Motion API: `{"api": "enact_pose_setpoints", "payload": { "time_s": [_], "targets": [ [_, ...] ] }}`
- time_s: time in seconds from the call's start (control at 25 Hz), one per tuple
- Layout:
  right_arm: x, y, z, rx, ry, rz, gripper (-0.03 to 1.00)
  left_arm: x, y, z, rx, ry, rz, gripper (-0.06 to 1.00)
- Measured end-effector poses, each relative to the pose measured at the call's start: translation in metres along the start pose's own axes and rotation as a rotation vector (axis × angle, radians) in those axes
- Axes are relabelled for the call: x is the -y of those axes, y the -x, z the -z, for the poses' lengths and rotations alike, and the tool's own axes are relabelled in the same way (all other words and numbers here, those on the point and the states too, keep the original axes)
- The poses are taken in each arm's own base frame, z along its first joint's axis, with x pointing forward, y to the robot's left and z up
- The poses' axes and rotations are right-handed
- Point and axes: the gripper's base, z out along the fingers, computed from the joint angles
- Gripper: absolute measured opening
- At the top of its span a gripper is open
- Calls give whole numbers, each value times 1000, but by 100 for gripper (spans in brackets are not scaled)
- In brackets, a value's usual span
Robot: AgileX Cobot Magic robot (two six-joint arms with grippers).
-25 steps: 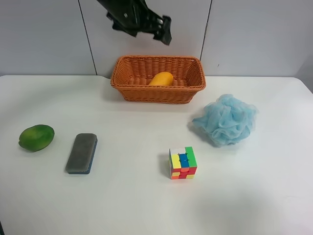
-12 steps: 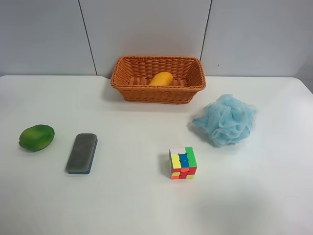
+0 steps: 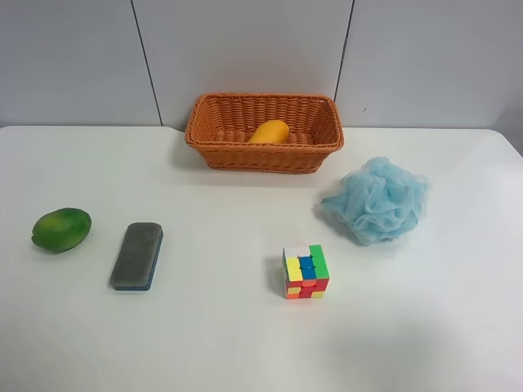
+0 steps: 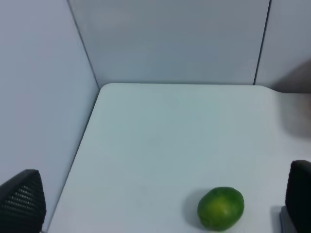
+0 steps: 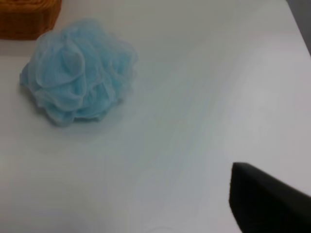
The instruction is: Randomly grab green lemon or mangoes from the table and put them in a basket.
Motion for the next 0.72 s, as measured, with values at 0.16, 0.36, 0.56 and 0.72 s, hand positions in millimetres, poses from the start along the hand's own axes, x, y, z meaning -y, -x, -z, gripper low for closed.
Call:
{"api": "enact_pose_setpoints", "payload": {
  "time_s": [0.16,0.36,0.56,0.72],
  "targets": [
    [0,0,0,0,0,0,99,3,-54,24,84,-13,38,99],
    [0,0,0,0,0,0,99,10,-96,13,25,-53,90,99],
    [0,0,0,0,0,0,99,16,-117,-11,-54,-75,130,99],
    [0,0,0,0,0,0,99,18,-132,-20,-148,-86,138,99]
  ]
}}
